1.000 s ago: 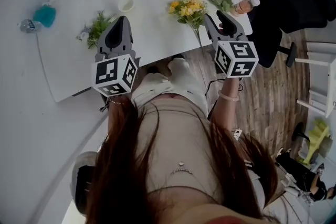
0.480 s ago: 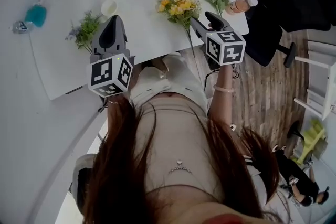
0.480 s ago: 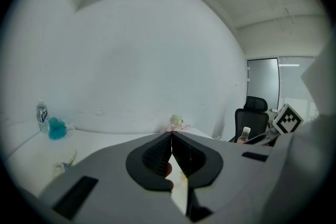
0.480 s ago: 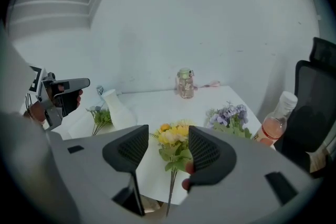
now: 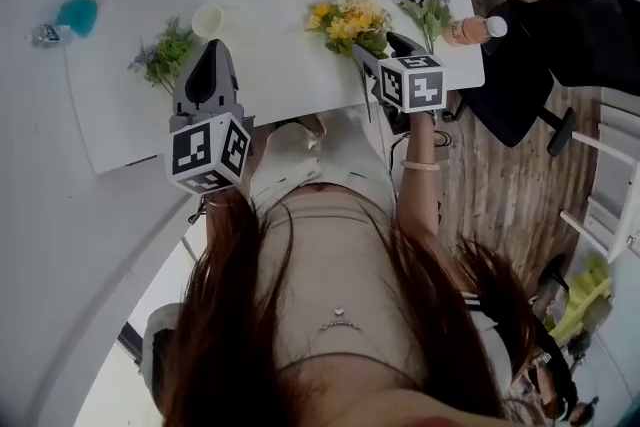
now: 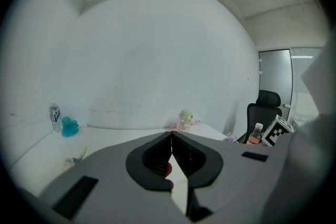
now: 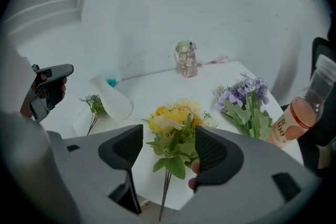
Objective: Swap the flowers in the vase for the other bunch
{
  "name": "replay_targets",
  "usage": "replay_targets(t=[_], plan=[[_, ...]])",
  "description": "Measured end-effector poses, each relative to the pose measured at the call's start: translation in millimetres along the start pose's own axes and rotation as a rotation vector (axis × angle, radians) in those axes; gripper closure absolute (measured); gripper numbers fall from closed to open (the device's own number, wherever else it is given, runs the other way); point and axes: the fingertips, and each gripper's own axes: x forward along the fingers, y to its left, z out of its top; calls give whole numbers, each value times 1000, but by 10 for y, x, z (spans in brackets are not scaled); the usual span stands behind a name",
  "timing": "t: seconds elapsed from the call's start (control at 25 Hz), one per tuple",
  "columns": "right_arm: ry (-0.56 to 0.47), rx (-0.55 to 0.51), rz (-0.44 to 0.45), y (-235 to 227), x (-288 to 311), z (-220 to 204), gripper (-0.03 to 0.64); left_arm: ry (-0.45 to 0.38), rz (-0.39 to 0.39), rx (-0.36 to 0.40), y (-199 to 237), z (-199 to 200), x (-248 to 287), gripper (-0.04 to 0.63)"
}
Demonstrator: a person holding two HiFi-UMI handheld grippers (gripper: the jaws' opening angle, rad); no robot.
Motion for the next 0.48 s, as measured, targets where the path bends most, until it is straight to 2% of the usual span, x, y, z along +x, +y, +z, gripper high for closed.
replay_targets(t=[0.16, 0.48], plan=[[54, 14, 0, -102, 169, -73, 297, 19, 49, -2, 40, -43, -27, 591], [147, 80, 98, -76, 478, -219, 260, 47, 118, -3, 26, -111, -53, 592]])
